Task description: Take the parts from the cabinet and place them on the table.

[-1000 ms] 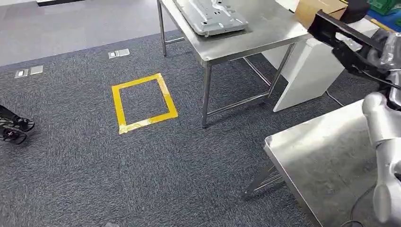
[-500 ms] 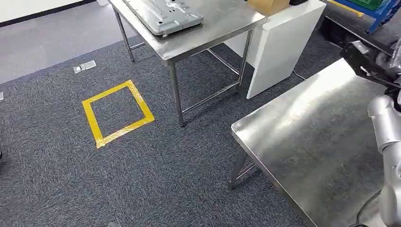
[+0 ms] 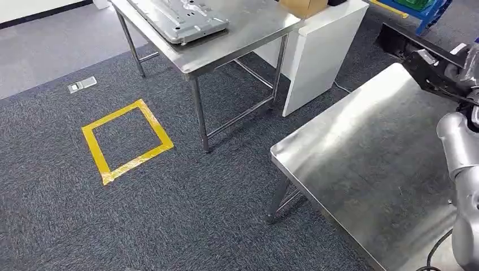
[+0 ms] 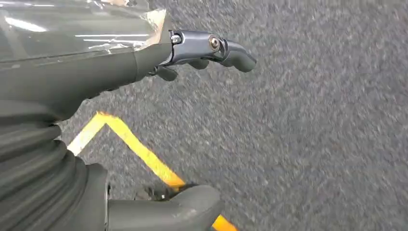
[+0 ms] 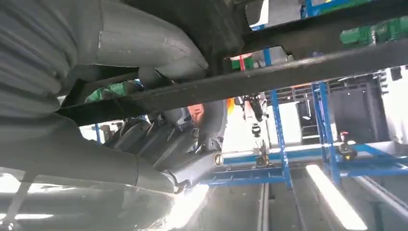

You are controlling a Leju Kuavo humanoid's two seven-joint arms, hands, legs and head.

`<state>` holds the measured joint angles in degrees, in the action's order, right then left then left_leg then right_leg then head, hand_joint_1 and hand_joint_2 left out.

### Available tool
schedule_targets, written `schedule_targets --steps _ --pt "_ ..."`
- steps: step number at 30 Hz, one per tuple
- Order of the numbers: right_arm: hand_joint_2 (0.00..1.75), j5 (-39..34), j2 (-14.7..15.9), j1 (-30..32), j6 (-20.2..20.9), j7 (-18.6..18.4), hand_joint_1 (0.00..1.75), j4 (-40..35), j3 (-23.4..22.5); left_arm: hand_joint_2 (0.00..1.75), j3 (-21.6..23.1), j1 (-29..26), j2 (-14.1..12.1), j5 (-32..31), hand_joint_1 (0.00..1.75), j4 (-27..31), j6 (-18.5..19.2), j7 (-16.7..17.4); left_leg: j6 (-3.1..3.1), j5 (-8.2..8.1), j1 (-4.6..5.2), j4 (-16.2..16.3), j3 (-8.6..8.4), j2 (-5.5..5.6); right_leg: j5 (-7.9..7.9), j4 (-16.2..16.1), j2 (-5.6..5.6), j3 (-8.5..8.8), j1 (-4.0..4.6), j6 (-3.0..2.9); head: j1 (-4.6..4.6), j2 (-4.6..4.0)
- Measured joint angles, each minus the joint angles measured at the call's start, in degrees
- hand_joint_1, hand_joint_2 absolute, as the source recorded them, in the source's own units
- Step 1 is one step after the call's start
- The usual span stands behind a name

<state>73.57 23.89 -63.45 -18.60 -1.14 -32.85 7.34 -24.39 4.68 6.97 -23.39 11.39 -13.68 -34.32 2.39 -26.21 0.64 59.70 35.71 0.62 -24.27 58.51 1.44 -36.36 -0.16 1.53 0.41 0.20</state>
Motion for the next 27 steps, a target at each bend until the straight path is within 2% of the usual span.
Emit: schedule_targets --steps 3,8,17,27 --pt "1.75 0.0 0.1 -0.3 0.0 0.0 1.66 0.5 0.0 1.75 0.0 0.0 0.0 -0.1 0.00 0.0 0.2 -0.3 0.30 -0.12 0.01 0.9 0.87 0.02 0.01 0.5 -0.04 -0.75 0.00 0.04 -0.06 0.00" --pt "1.75 0.0 0.5 -0.4 -0.2 0.0 1.66 1.1 0.0 1.75 0.0 0.0 0.2 -0.5 0.00 0.0 0.0 -0.6 0.82 -0.51 0.04 2.4 2.24 0.02 -0.34 1.9 -0.04 -1.97 -0.01 0.63 -0.06 0.00" --pt "1.75 0.0 0.7 -0.4 -0.3 -0.4 1.66 1.5 0.0 1.75 0.0 0.0 0.2 -0.6 0.00 0.0 -0.2 -1.0 0.92 -0.97 0.07 5.3 4.95 -0.01 -0.66 4.7 -0.04 -4.79 -0.02 0.98 -0.09 -0.02" --pt "1.75 0.9 0.9 -0.4 -1.4 -0.3 1.66 1.5 0.3 1.75 -0.6 0.0 0.4 -1.2 0.00 0.0 -0.4 -1.2 0.90 -0.88 0.02 5.4 5.08 -0.07 -0.60 4.9 -0.03 -4.99 0.00 0.98 -0.09 0.00"
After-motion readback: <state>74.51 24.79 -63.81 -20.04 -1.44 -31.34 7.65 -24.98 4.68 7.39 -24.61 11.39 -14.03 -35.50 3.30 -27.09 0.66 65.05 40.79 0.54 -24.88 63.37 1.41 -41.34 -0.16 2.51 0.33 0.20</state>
